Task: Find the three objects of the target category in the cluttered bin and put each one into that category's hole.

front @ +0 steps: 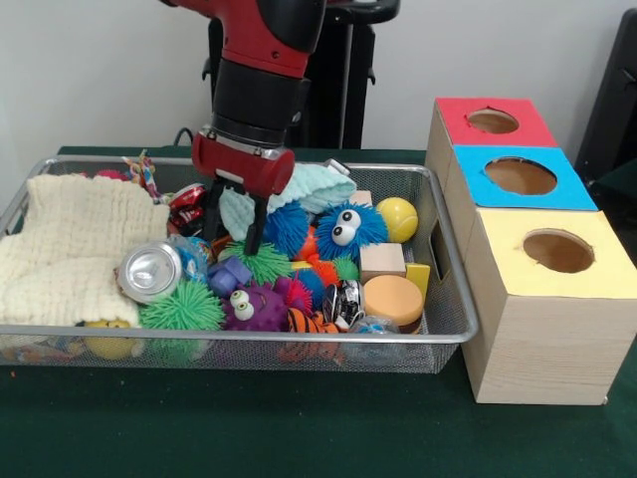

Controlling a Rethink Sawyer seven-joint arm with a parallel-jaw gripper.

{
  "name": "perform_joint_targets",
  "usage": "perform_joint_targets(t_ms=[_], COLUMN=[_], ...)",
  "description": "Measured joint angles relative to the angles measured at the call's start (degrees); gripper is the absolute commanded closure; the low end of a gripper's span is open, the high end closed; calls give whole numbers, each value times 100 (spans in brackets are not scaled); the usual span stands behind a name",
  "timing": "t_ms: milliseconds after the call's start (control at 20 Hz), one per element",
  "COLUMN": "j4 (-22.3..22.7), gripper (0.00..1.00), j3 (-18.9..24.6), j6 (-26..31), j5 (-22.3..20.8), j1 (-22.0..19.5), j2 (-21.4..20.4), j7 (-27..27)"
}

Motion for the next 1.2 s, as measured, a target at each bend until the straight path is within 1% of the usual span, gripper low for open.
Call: perform_joint_targets(t_ms=[150,400,450,750,1200], j4=[130,235,236,235,232], gripper=[0,0,0,0,0], j3=[199,297,321,402,404], j6=[-1,0,-4,-24,-108], j5=[-346,-699,-834,-1084,-1127], j1=[-347,-676,-779,-932,-934], j2=[-81,-65,-24,146,343], j7=[0,0,0,0,0])
